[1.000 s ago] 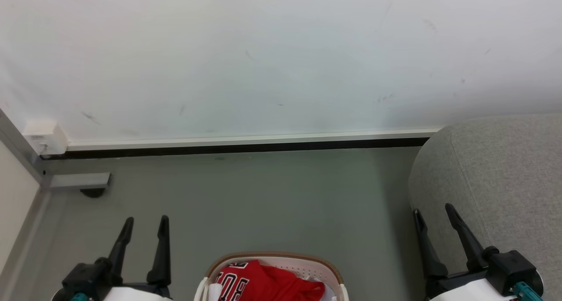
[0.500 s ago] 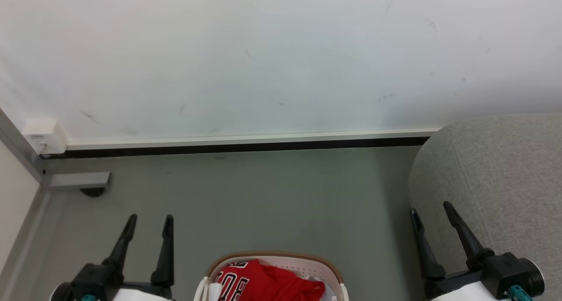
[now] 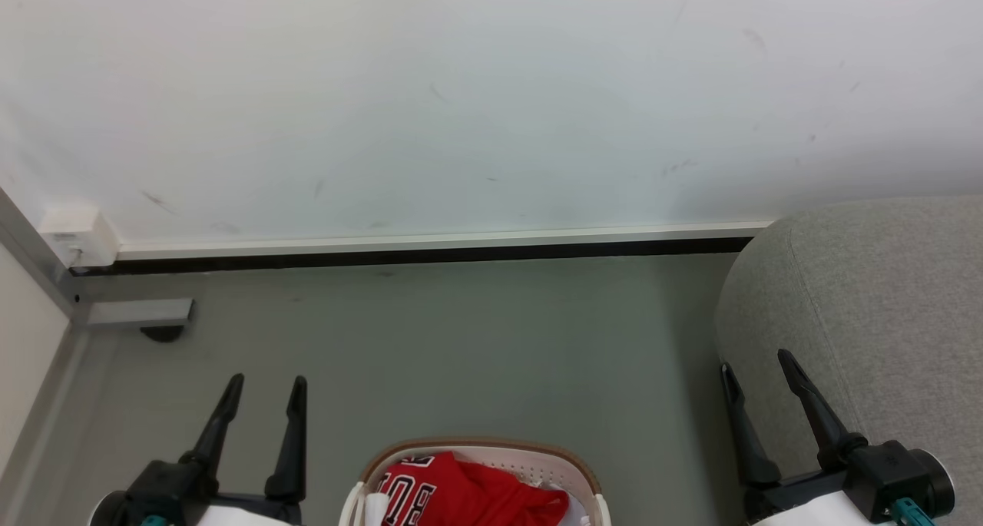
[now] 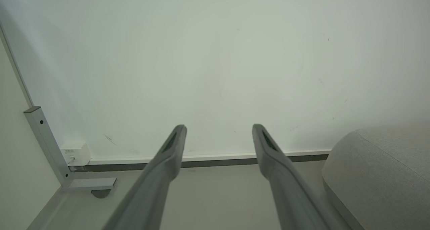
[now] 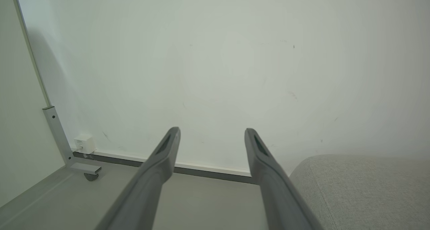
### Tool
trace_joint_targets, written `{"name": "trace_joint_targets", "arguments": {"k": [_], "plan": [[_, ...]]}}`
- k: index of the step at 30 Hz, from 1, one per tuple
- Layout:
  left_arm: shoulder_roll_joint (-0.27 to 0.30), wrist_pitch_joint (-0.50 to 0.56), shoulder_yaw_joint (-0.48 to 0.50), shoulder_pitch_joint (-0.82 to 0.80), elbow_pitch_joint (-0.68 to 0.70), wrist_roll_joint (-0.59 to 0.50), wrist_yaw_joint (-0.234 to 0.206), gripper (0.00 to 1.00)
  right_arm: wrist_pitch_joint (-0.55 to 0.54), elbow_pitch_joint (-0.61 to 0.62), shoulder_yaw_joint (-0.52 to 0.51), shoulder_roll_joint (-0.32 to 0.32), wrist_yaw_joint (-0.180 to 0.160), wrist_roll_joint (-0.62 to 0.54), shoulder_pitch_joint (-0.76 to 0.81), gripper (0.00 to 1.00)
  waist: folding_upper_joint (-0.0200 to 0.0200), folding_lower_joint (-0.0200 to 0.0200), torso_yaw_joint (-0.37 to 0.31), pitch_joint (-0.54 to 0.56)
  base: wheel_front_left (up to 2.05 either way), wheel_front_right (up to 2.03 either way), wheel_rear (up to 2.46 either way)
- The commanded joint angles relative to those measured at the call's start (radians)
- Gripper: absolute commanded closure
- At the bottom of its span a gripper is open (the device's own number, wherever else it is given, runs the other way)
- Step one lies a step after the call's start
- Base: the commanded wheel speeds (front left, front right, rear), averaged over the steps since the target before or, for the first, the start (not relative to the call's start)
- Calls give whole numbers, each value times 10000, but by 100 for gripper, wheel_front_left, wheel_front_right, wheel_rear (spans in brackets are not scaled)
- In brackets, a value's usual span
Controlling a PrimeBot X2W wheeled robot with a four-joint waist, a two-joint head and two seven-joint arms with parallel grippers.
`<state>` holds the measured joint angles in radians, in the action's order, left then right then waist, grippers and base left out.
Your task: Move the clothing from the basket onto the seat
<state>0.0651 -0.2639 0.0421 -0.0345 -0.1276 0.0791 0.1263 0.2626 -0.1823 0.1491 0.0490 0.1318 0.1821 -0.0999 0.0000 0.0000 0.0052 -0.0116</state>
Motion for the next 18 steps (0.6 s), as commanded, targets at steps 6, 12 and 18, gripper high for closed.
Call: {"name": "trace_joint_targets", "arguments": {"k": [6, 12, 18], "plan": [[-16, -8, 23, -1, -109, 100, 31, 0, 34, 56, -37, 25, -21, 102, -57, 0, 0, 0, -98, -93, 0, 0, 0], [83, -8, -138, -194, -471, 262, 32, 0, 34, 166, -141, 22, -21, 209, -216, 0, 0, 0, -424, -491, 0, 0, 0], [490, -8, -606, -539, -1189, 350, 32, 0, 33, 360, -238, 23, -21, 338, -426, 0, 0, 0, -1004, -1141, 0, 0, 0]]}}
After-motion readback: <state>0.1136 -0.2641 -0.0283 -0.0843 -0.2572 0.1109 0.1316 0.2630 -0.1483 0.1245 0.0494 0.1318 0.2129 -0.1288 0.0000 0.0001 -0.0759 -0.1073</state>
